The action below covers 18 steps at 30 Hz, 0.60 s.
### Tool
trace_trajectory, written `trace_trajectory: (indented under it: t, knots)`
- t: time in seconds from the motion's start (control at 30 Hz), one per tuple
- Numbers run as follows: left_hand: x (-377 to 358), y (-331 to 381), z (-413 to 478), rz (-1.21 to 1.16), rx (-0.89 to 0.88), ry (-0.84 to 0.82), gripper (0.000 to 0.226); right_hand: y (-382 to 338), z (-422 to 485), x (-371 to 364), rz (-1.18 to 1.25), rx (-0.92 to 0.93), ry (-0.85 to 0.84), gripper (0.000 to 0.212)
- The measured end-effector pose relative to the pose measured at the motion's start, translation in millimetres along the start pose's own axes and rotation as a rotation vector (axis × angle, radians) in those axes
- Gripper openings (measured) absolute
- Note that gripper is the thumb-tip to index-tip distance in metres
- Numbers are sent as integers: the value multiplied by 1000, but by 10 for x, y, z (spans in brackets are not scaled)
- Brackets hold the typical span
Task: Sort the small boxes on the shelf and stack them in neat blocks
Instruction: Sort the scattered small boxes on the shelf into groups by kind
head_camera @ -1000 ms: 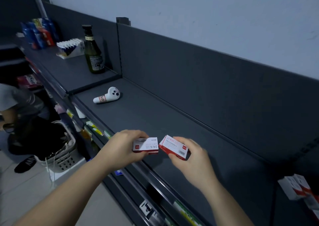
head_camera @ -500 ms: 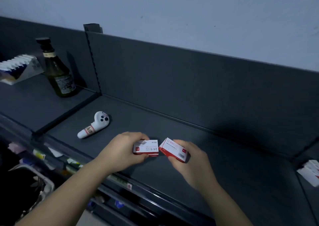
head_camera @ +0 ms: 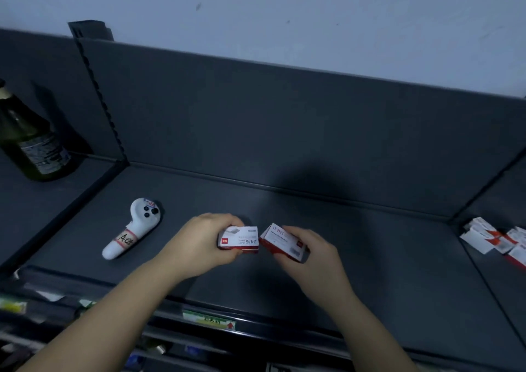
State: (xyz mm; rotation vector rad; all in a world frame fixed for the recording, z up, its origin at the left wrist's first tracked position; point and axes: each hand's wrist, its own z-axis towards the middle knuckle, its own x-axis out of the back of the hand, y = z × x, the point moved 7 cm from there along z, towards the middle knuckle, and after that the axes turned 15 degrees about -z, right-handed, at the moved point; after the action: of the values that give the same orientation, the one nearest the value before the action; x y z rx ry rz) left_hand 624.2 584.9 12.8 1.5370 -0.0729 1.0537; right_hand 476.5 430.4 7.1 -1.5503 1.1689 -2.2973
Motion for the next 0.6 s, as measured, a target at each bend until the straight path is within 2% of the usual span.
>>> trace_trajectory:
  t: [0.23, 0.4, 0.6]
  knots:
    - [45, -17, 52, -12, 35, 31, 35, 42, 107, -14, 8, 1, -48, 49]
    - [145, -106, 54, -42, 73, 110, 35, 30, 194, -41, 6, 21, -66, 40]
    - [177, -286, 154, -28, 117, 83, 33, 9, 249, -130, 25, -39, -70, 35]
